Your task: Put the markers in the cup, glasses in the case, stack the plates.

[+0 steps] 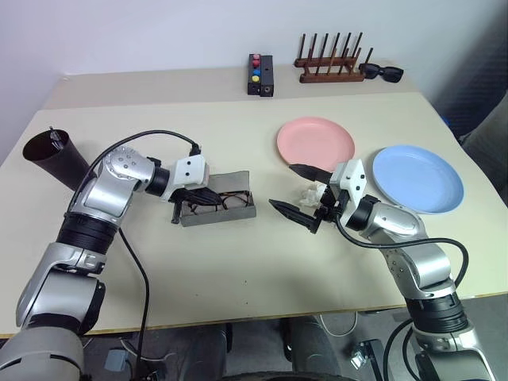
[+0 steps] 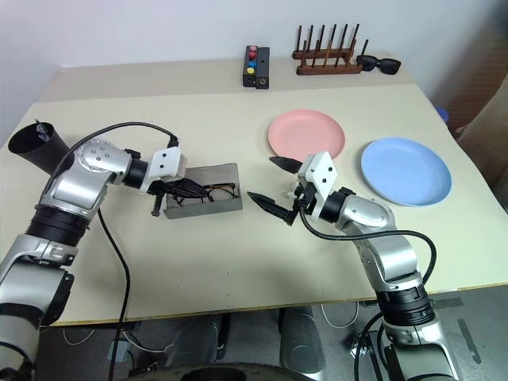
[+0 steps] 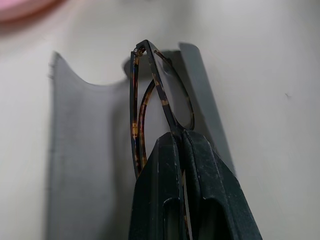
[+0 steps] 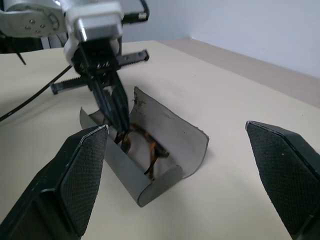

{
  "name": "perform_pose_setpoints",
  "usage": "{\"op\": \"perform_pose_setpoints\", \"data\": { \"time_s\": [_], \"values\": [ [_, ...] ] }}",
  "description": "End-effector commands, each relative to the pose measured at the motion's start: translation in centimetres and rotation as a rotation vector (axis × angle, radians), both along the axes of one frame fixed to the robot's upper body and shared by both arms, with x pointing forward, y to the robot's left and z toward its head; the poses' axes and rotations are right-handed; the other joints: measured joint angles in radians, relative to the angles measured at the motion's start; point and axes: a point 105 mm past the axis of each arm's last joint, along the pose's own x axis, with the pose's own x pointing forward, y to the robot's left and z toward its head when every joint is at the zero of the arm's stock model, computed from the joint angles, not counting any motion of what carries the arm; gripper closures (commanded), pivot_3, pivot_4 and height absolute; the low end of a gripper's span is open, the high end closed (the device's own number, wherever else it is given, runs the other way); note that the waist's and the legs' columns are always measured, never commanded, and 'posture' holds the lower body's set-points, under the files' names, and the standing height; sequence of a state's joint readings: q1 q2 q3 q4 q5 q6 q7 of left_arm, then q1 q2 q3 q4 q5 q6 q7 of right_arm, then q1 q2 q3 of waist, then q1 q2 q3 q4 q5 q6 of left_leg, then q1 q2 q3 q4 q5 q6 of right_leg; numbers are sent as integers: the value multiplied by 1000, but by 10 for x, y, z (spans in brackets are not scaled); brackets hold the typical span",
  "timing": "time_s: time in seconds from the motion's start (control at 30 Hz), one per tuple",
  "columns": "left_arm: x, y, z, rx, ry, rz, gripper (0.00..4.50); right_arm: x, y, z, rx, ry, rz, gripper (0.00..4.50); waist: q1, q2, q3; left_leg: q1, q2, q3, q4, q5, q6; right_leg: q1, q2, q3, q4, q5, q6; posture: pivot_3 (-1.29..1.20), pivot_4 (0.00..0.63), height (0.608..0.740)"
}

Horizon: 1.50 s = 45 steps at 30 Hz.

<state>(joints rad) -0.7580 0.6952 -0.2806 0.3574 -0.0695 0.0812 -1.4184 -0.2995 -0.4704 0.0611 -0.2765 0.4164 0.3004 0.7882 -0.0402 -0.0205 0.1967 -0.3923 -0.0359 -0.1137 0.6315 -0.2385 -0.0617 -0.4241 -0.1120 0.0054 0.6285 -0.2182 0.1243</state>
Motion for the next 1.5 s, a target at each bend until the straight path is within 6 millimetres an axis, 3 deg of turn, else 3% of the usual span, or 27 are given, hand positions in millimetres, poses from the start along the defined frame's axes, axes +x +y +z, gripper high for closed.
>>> {"op": "perform_pose_setpoints", "data": {
  "time_s": [0.03,0.13,0.17,0.2,0.3,0.47,0.57,0.67,0.77,0.93,1.07,1.23,1.5],
  "values": [
    [-3,2,0,9,8,-3,4489,-5,5,13,25,-50,24,0,1,0,0,0,0,0,0,0,0,0,0,0,0,0,0,0,150,734],
    [-3,4,-2,9,5,11,4489,-5,6,14,28,-50,29,0,0,0,0,0,0,0,0,0,0,0,0,0,0,0,0,0,150,734],
    [-1,5,-1,7,-4,21,3829,-5,6,14,28,-50,30,0,0,0,0,0,0,0,0,0,0,0,0,0,0,0,0,0,150,734],
    [1,5,0,1,-20,30,3543,-5,6,14,28,-50,31,0,-1,0,0,0,0,0,0,0,0,0,0,0,0,0,0,0,150,734],
    [4,4,6,-30,-38,46,2087,-5,7,13,29,-50,33,0,0,0,0,0,0,0,0,0,0,0,0,0,0,0,0,0,150,734],
    [10,-1,25,-120,-60,62,2087,-5,7,14,28,-51,36,0,1,0,0,0,0,0,0,0,0,0,0,0,0,0,0,0,150,734],
    [14,-4,48,-227,-82,74,2087,-5,7,14,28,-50,36,0,2,0,0,0,0,0,1,0,0,0,0,0,0,0,0,0,150,734],
    [24,0,70,-302,-145,125,2975,-6,8,14,28,-50,36,0,1,0,0,0,0,0,1,0,0,0,0,0,0,0,0,0,150,734],
    [40,13,79,-307,-229,218,4447,-7,9,14,26,-53,40,0,-2,0,0,0,0,0,0,0,0,0,0,0,0,0,0,0,150,734],
    [64,36,64,-211,-333,379,4447,-8,11,14,23,-53,47,0,-2,0,0,1,0,0,0,0,0,0,0,0,1,0,0,0,150,734],
    [68,38,37,-136,-342,406,4447,-9,13,13,23,-49,55,0,2,0,0,0,0,0,0,0,0,0,0,0,1,0,0,0,150,734],
    [44,24,15,-138,-226,286,4447,-9,12,15,24,-50,53,0,3,0,0,0,0,0,0,0,0,0,0,0,1,0,0,0,150,734],
    [8,17,15,-184,-79,179,4447,-9,11,15,28,-48,53,0,-1,0,0,0,0,0,0,0,0,0,0,0,1,0,0,0,150,734]
  ]
}}
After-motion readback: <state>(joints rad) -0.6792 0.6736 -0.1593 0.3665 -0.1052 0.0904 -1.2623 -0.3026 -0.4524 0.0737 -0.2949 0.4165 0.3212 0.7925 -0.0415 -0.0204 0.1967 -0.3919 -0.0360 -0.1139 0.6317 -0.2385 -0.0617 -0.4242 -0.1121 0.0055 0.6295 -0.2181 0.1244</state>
